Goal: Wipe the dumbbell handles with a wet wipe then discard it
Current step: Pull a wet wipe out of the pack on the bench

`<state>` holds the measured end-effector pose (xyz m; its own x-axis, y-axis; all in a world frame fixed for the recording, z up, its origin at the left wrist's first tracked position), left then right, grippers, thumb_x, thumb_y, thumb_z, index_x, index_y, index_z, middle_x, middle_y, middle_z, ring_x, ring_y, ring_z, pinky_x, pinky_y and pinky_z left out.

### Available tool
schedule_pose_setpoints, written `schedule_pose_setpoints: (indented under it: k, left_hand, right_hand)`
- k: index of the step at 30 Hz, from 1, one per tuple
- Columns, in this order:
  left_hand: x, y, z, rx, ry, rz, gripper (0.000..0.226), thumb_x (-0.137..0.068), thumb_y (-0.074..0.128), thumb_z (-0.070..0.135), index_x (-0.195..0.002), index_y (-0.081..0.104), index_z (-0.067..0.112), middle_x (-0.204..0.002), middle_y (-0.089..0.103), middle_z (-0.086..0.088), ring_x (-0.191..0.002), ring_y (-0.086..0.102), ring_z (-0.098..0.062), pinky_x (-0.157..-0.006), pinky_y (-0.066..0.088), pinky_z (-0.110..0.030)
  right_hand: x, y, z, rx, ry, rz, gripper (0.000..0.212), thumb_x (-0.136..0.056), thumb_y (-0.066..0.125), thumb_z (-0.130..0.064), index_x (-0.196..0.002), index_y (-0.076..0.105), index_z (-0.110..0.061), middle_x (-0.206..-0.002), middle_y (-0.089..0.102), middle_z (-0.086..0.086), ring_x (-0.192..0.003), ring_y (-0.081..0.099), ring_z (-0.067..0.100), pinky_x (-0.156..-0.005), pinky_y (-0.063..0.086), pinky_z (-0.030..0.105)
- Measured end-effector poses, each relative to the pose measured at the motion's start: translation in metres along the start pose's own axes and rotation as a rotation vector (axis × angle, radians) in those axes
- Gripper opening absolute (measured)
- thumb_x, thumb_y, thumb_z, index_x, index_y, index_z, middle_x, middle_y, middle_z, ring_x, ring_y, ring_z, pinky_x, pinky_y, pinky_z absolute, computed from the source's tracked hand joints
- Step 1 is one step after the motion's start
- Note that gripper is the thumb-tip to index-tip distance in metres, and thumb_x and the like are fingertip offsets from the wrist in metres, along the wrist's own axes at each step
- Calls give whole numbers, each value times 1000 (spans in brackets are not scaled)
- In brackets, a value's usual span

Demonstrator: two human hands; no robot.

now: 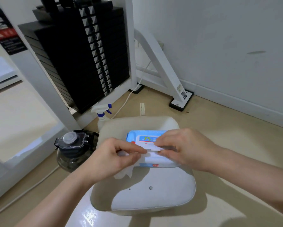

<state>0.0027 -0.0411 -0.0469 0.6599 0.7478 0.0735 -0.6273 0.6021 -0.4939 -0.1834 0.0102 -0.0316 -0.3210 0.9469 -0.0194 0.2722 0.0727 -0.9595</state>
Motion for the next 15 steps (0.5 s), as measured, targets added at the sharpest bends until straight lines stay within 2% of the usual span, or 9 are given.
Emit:
schedule_pose_setpoints:
  k: [1,3,6,7,9,11,13,14,15]
  left_hand:
    - [3,-2,-2,38,-10,57,21,-85,71,23,-93,75,41,-57,57,7,-53,44,-6,-53,38,-26]
    - [7,0,2,-6,10,60,24,-85,70,24,-101,71,42,-48,46,13,-45,37,-3,-50,32,-16]
    - [11,8,11,-295,25,-37,28,-87,62,44,-115,62,47,-45,48,12,-45,42,-5,-49,29,-14]
    - [13,8,14,-406,32,-48,31,-88,56,50,-119,59,50,-46,51,11,-49,47,-5,-49,28,-13]
    - [16,8,16,-710,133,-10,37,-88,40,57,-123,52,54,-59,64,12,-62,57,-7,-51,29,-17]
    - [16,16,12,-1027,301,4,41,-82,38,48,-117,60,47,-58,65,5,-51,58,-13,-45,26,-25]
    - [23,28,19,-1150,333,-66,43,-76,40,42,-109,67,36,-46,57,0,-36,51,-20,-38,22,-23]
    - [24,34,23,-1178,345,-102,45,-78,39,41,-113,65,31,-48,57,-2,-38,52,-23,-39,25,-25]
    - [23,33,28,-1152,327,-108,45,-84,38,40,-123,58,29,-57,61,-3,-47,57,-25,-43,29,-28]
  right_hand:
    - [0,2,1,38,-10,-47,38,-86,40,-46,-99,67,-22,-97,67,-5,-91,62,17,-73,50,36]
    - [2,6,-2,138,-54,-103,47,-90,28,-49,-101,65,-23,-101,66,-6,-97,62,17,-73,51,37]
    - [17,17,-12,314,-123,-56,50,-92,29,-46,-101,67,-15,-103,70,5,-96,66,25,-57,56,38]
    - [23,22,-14,389,-129,2,52,-91,32,-46,-104,68,-11,-107,70,11,-98,67,30,-58,58,40]
    - [31,32,-19,508,-107,31,63,-86,32,-49,-112,67,-4,-115,66,20,-104,65,36,-73,58,43]
    - [32,43,-25,624,-100,-30,67,-83,45,-54,-114,65,2,-116,64,26,-106,62,41,-85,52,45]
    - [27,53,-30,716,-53,-140,71,-75,67,-52,-114,62,7,-115,61,32,-103,62,47,-84,51,49]
    - [25,52,-32,721,-23,-172,73,-70,74,-48,-113,61,9,-114,60,34,-101,61,49,-82,51,50]
    - [24,51,-30,710,-21,-166,72,-68,76,-45,-112,62,9,-114,61,34,-99,62,48,-80,52,50]
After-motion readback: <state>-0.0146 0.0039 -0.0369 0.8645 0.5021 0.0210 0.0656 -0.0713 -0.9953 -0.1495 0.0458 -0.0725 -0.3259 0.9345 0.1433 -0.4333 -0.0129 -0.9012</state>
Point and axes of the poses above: each hand's wrist, its own x-axis away from the middle knuckle, its own y-axis out of the palm, z = x × y, the point moved 4 cm from there along -x, towards the middle knuckle
